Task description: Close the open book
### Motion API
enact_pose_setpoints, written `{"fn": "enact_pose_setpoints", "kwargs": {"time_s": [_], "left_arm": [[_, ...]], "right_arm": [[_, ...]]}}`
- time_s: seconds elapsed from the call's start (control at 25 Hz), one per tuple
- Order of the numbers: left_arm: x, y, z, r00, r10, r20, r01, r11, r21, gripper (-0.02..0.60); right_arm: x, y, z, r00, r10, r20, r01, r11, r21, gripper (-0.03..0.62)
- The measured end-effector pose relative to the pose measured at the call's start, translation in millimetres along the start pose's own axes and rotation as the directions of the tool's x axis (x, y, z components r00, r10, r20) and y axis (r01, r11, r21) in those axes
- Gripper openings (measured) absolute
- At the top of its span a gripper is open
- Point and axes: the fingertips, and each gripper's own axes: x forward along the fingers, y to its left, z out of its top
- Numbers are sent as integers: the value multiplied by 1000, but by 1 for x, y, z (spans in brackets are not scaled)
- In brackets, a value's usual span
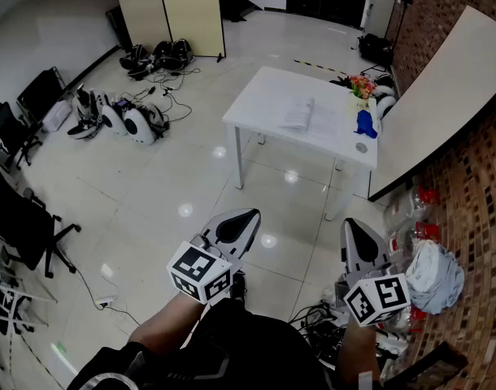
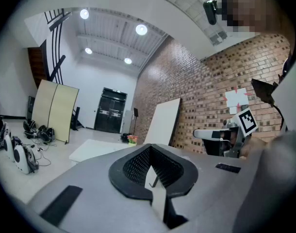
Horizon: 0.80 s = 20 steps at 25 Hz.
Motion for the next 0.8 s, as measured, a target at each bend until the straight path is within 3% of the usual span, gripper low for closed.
{"fn": "enact_pose_setpoints", "kwargs": {"time_s": [0.52,0.8], "left_arm": [[59,168,23,999,-44,-3,44,999,-11,-6],[86,230,22,998,-67,-9,67,997,-45,-6]], "right_arm": [[180,-6,8,998,-64,-24,63,998,-15,0],[247,-5,2,995,-65,-73,64,998,-26,0]]}}
